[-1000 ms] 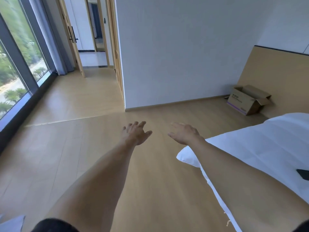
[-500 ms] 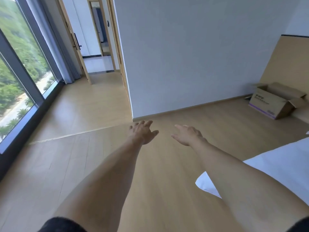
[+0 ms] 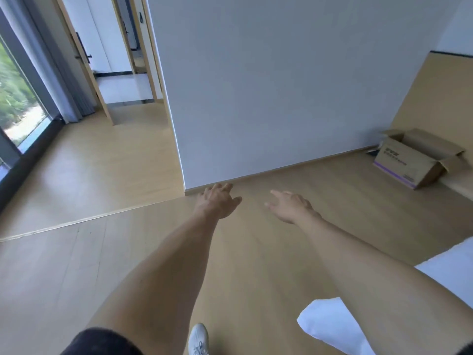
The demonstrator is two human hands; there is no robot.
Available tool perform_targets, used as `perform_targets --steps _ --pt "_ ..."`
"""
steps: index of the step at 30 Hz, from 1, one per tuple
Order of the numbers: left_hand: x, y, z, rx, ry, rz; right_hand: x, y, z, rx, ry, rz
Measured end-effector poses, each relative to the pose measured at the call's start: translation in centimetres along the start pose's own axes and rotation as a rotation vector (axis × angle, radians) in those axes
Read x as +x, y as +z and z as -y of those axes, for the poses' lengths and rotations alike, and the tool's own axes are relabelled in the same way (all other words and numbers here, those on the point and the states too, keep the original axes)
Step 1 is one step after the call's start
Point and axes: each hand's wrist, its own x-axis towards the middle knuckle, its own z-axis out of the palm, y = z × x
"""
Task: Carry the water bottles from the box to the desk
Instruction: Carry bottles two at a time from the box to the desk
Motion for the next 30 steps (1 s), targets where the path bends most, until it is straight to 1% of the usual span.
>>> perform_targets --steps 4,8,10,15,21,26,30 --pt "8.3 -0.3 -1.2 0.001 0.108 0.009 5.5 -1.6 -2.1 -0.006 0.086 -0.012" --pt "18.0 -1.1 -3.4 0.005 0.26 0.047 12.0 -3.8 -4.3 -0.005 0.243 -0.053" --pt "22.2 -2.3 -4.7 0.025 0.339 0.066 14.8 -5.4 -5.3 0.012 0.313 -0.054" --pt "32.0 -5.9 -8.8 0.084 0.499 0.045 20.9 -9.1 -7.4 0.03 0.465 -0.117" --pt "39.8 -6.4 -15.1 0.109 0.669 0.049 25.6 -11.3 -11.3 0.022 0.616 -0.139" --pt "45.9 -5.2 -20.5 0.136 0.749 0.067 30.5 -12.2 -16.0 0.031 0.687 -0.147" --pt "51.4 -4.0 -25.1 0.174 0.784 0.08 35.5 -12.5 -21.1 0.066 0.719 -0.135"
